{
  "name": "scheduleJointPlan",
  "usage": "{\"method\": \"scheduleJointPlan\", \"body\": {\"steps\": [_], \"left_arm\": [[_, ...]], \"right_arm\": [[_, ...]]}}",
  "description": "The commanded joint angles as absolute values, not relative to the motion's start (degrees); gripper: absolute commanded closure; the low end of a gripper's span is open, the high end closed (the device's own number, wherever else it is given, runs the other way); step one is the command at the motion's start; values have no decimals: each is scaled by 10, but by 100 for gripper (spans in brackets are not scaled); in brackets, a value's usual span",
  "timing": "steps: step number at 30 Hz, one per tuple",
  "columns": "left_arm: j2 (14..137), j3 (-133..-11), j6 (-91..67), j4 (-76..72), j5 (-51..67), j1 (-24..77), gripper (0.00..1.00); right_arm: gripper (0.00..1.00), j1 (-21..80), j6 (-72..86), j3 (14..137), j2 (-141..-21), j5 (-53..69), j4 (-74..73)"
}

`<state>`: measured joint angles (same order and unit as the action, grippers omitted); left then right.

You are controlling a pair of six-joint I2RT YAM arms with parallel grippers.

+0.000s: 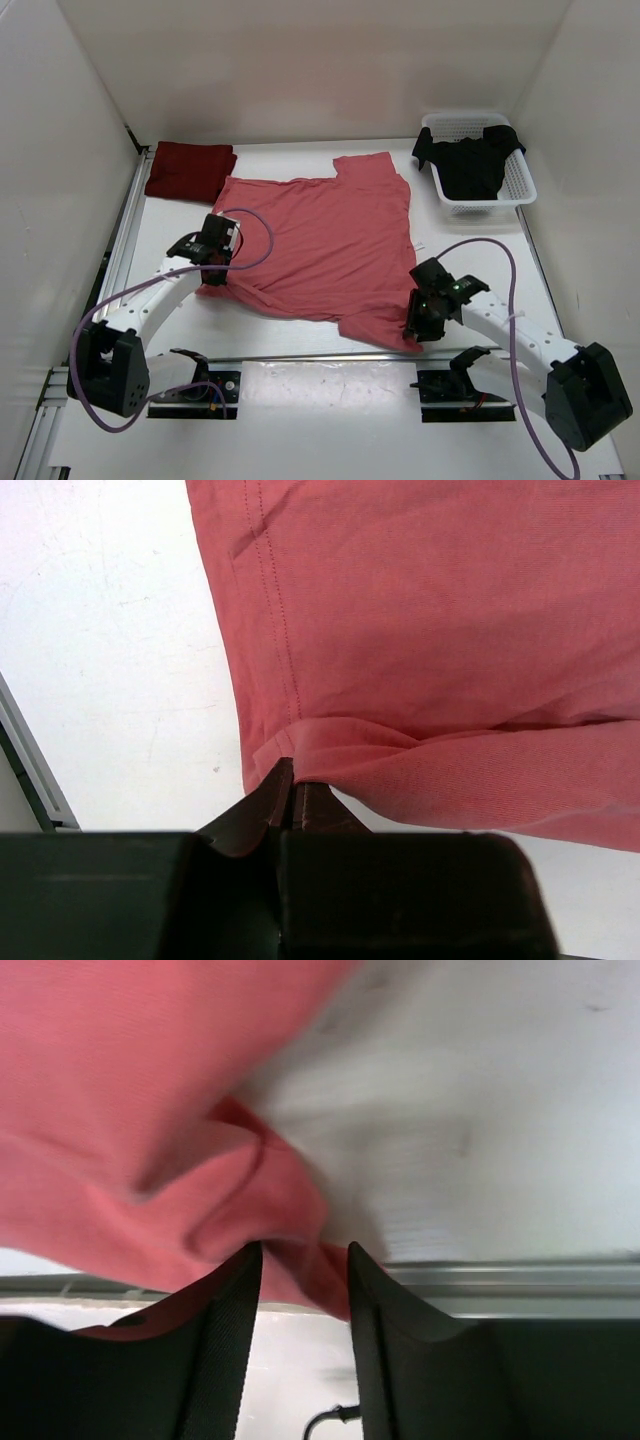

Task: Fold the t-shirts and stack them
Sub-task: Flatten out the tshirt

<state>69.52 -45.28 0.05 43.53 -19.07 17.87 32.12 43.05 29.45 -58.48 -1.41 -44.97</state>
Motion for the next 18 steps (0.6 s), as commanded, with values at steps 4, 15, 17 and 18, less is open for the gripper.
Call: {"method": "scheduleJointPlan", "body": {"steps": [4,15,17,18], "left_arm": [[672,-444,0,432,-209,181,90],[660,-439,0,438,-221,181,90],[650,-433,0,446,-228,181,90],[637,-426,0,453,-228,181,90]], "right_arm": [[58,339,439,240,-545,46,-407],[100,339,433,242,-577,85,-357],[100,354,426,271,-563,101,-366],[100,359,420,286,-556,101,-373]]}}
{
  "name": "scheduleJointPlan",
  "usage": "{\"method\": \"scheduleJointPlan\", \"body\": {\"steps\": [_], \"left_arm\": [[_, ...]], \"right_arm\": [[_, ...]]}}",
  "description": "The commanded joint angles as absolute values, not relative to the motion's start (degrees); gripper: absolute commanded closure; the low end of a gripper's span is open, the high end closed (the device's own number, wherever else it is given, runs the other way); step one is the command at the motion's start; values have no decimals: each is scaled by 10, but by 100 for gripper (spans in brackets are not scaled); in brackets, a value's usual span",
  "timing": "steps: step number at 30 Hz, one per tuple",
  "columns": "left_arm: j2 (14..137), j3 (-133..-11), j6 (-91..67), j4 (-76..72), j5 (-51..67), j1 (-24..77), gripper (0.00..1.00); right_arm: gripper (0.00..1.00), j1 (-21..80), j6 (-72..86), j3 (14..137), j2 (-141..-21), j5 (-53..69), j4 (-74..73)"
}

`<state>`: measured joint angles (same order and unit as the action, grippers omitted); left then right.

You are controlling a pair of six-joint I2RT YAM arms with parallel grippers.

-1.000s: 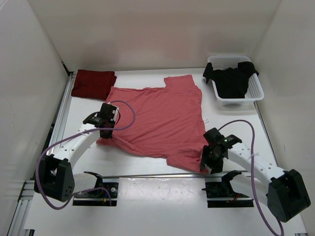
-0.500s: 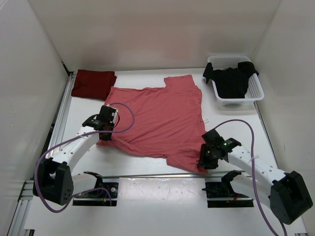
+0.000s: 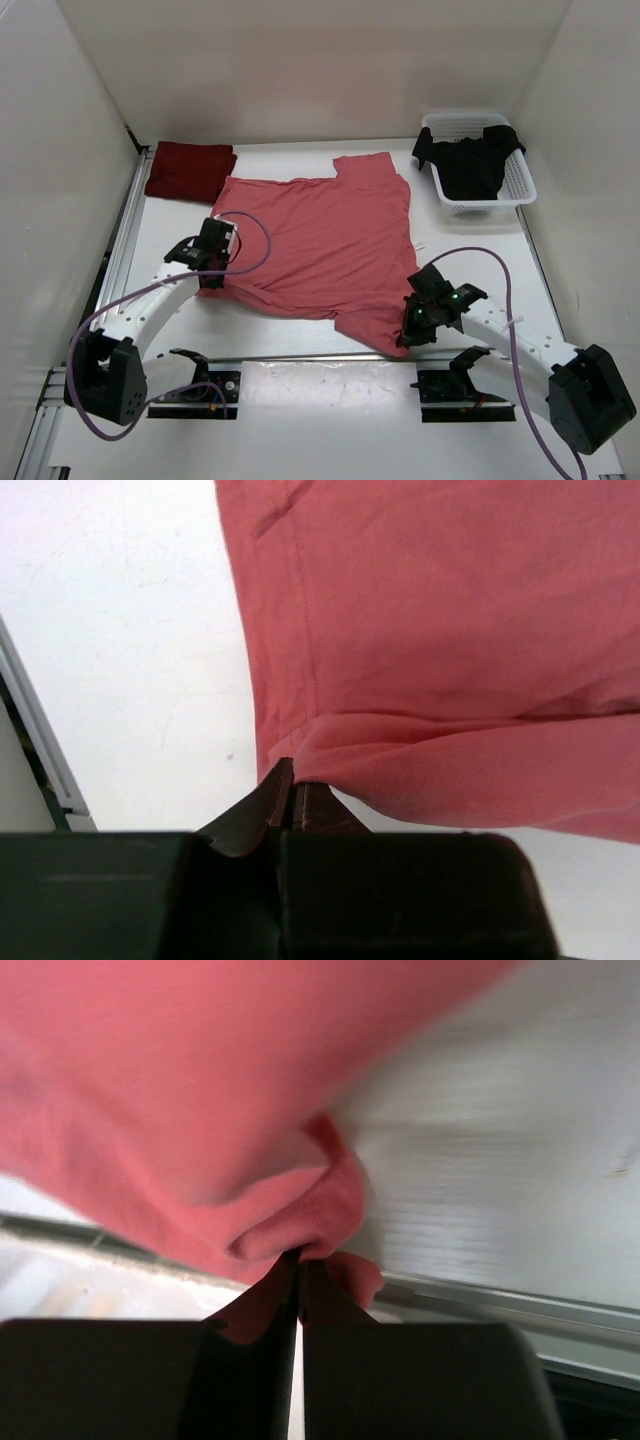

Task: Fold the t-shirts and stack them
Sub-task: Flatten out the tshirt

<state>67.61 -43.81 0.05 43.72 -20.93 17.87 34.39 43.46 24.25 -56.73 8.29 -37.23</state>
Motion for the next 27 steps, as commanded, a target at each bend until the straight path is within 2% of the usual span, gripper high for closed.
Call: {"method": "scheduleJointPlan", "body": {"steps": [1,8,14,21,27], "left_arm": [[630,-426,0,453,-235,181,90],[592,-402,0,471,-250,170,90],[599,-425,0,476,-250,164,90],[629,-467,0,470,-250,164,90],[602,-454,0,510,-288,164,90]], "right_arm": [[100,366,420,314,-542,107,-387],[100,367,401,396,-504,119,-415],[100,360,371,481,-554,100,-421],[100,259,327,530,-610,167,-414],[100,215,337,502,-564,218,-504]]}}
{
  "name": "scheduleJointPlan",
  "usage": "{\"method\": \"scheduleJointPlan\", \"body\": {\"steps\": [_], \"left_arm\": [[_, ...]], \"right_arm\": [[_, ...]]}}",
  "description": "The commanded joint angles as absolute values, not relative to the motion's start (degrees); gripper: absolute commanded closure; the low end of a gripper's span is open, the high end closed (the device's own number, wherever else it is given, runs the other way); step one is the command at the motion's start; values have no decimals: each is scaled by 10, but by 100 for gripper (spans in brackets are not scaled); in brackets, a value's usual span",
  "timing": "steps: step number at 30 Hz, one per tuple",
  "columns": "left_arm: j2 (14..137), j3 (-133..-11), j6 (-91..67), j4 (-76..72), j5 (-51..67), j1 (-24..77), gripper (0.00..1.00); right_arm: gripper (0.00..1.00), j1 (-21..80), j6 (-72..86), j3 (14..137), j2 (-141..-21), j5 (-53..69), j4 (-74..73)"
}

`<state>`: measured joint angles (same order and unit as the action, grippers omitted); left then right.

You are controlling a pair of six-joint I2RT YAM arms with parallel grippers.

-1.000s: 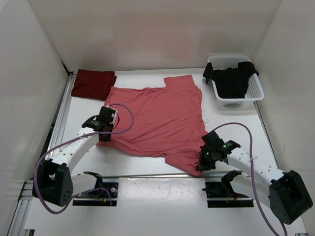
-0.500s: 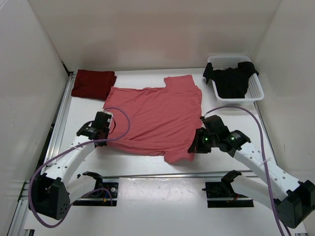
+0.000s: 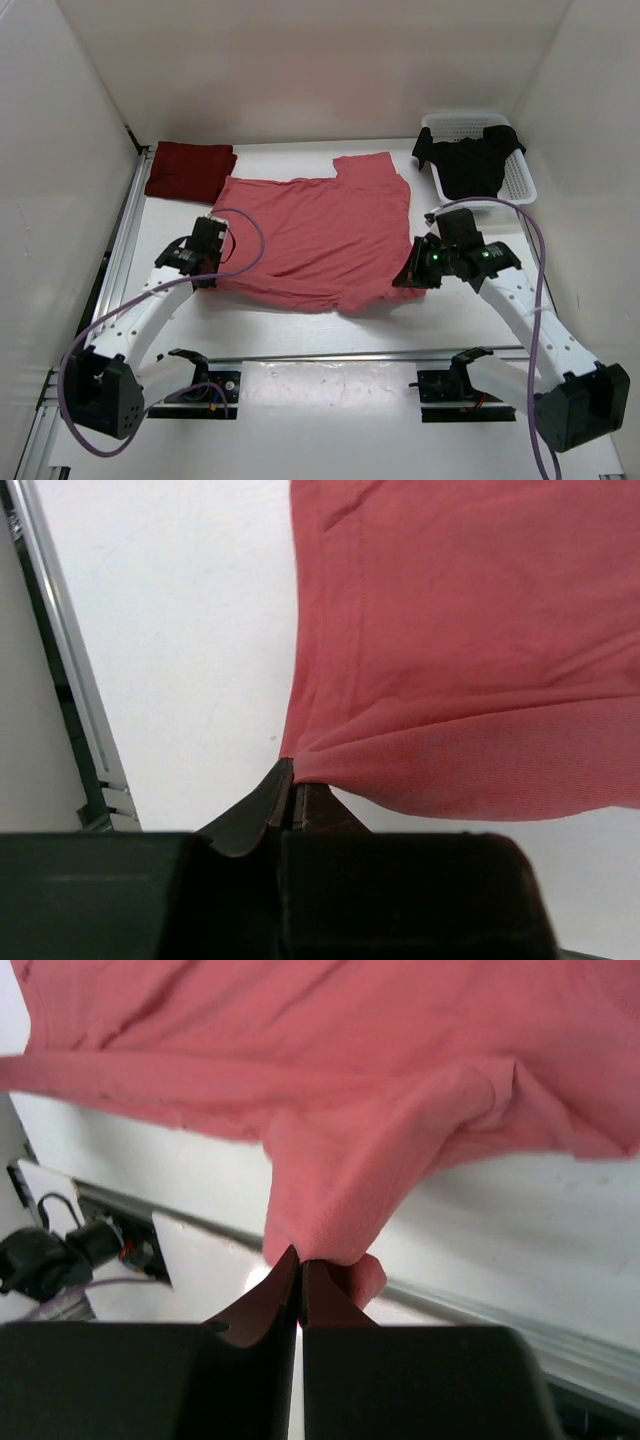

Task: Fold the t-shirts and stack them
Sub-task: Flatten out the tshirt

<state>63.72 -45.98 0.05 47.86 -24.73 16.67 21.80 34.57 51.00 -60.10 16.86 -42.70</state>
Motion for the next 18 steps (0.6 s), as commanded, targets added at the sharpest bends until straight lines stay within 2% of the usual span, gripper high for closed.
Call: {"method": "scheduleJointPlan", "body": {"steps": [1,4,8,13,18], "left_arm": [[584,-440,0,521,-294,164,90],[496,-380,0,580,-294,164,90],[414,-334,0,610,-294,164,90],[468,-349,0,590,-279,164,90],[519,-363,0,570,-268,164,90]], "right_arm": [[100,215,337,495,-549,230,-525],[100,215,358,466,-477,230,-606],[100,215,384,438,-410,230,-628],[100,215,382,447,-485,239,-558],[100,215,342,454,-526,229,-553]]}}
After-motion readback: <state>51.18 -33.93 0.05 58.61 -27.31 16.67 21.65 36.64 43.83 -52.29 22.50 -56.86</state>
